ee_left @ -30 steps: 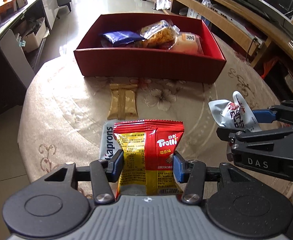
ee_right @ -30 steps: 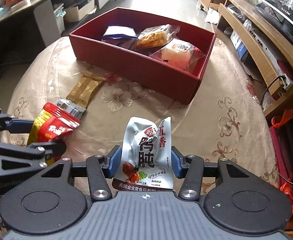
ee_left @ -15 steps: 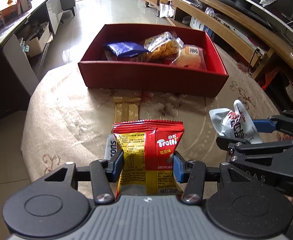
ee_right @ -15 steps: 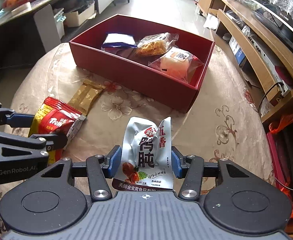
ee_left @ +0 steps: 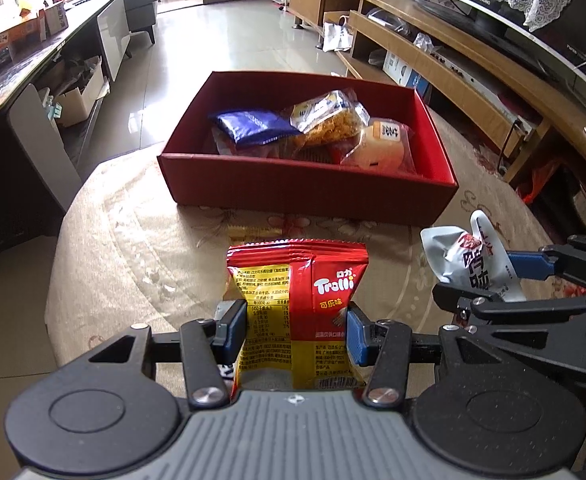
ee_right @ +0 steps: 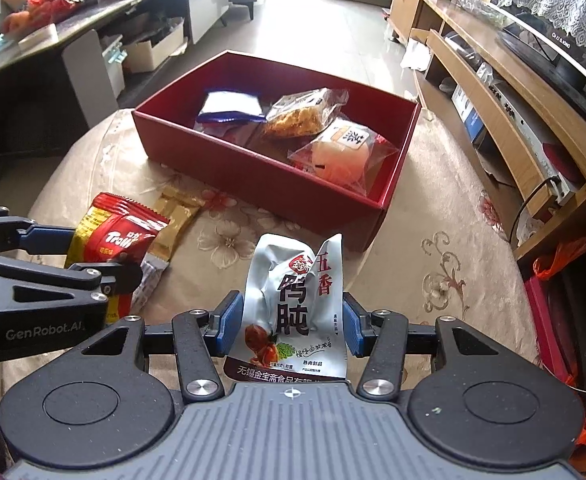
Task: Organize snacks
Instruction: 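Lift both packets and carry them toward the red box, then lower the Trolli packet into the box with the left tool while the right tool lowers the duck-neck packet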
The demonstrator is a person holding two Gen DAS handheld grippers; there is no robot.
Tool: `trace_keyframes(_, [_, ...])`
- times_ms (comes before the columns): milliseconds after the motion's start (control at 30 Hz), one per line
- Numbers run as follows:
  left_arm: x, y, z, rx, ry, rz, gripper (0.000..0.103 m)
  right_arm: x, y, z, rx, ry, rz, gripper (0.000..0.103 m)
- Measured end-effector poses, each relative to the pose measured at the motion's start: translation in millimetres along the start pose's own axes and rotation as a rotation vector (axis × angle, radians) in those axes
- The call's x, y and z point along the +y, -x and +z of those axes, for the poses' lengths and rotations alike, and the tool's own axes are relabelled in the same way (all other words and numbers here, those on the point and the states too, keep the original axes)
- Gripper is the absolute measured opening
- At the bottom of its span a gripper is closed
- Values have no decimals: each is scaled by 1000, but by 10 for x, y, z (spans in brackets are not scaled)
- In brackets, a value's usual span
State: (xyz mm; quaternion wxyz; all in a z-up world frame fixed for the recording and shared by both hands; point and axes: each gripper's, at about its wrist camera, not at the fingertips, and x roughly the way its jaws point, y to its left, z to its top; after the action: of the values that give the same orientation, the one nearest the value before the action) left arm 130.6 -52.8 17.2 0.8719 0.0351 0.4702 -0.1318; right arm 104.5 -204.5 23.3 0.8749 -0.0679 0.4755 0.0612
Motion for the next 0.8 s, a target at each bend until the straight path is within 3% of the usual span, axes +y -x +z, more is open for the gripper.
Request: trace_keyframes(800, [37, 27, 473, -92, 33, 25, 46, -28, 21, 321, -57, -22, 2, 59])
